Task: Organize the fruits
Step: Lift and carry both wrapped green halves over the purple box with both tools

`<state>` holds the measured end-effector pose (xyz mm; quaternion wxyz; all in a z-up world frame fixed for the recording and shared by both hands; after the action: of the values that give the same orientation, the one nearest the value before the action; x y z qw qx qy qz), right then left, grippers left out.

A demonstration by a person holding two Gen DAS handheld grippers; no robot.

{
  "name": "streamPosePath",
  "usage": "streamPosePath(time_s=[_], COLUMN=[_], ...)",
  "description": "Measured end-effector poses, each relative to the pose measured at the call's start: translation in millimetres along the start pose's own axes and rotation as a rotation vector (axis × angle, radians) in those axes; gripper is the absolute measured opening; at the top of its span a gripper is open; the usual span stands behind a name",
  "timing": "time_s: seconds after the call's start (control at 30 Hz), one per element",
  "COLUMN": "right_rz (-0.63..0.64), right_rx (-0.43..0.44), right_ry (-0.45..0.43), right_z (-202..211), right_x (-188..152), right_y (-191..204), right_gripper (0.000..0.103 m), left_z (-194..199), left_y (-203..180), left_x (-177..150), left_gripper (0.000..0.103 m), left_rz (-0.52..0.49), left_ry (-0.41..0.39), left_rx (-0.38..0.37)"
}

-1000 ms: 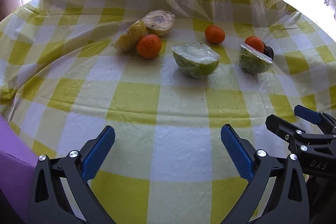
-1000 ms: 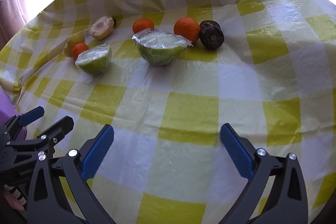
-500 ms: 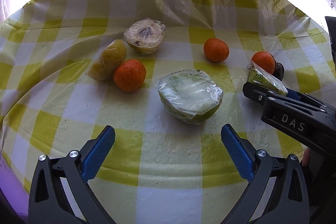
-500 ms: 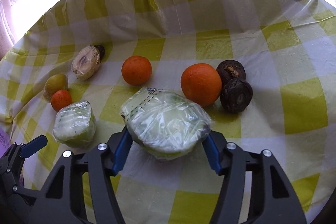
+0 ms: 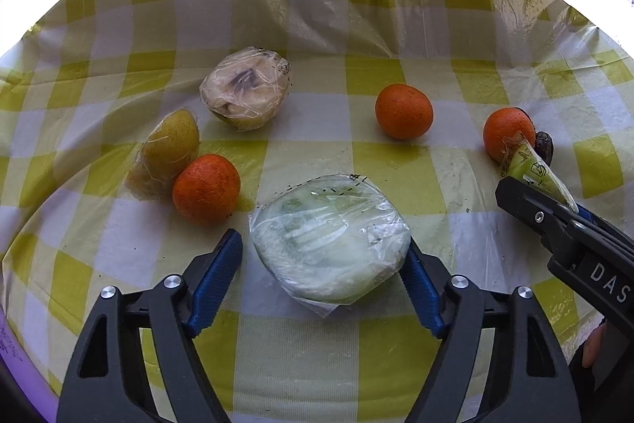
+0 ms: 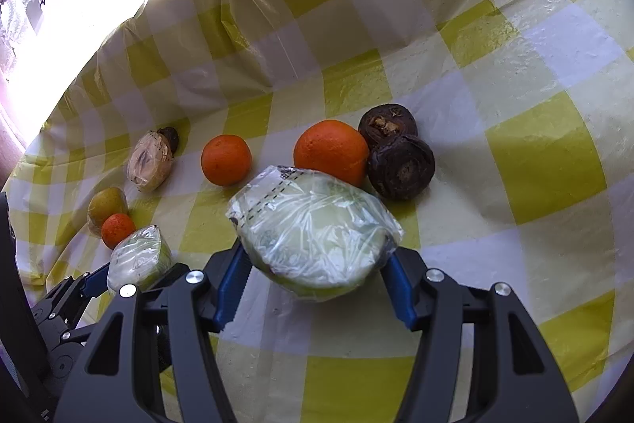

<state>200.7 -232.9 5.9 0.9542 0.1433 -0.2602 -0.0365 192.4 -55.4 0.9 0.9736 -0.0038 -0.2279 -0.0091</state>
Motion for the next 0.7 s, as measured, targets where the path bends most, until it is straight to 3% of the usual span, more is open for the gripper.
streamPosePath(time_s=[0.03, 0.27, 0.43, 0.53, 0.7], right_rz=[-0.002, -0.018, -0.018, -0.03, -0.021], right_rx=[0.002, 0.018, 0.035, 0.035, 0.059], right_ry=[0.0, -0.005, -0.022, -0.05, -0.07], right_z=[0, 3, 8, 14, 26], right_x=[0, 2, 1, 0, -14], right_y=[0, -5, -5, -7, -2], right_gripper=[0.061, 0.061, 0.061, 0.061, 0.061], left_z=[1, 4, 16, 29, 46], left_y=[2, 17, 35, 47, 44], left_x=[0, -2, -11, -27, -58], left_gripper=[0.058, 0.058, 0.058, 0.058, 0.058], left_rz=[0.011, 0.069, 0.175, 0.236, 0.218], left_ry=[-0.008, -0.028, -0.089, -0.121, -0.135], left_rx=[0.007, -0.064, -0.101, -0.099, -0.098])
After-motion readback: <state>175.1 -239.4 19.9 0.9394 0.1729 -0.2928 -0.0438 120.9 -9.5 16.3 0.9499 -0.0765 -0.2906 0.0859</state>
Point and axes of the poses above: each gripper's, at about its wrist camera, not at the fingertips, and z roughly against the way its jaws point, y to its left, x to its top, the point moved 1 cm from there along -z, roughly the way its jaws point, and after that the axes turned 12 degrees about y, right-handed, at the moved point
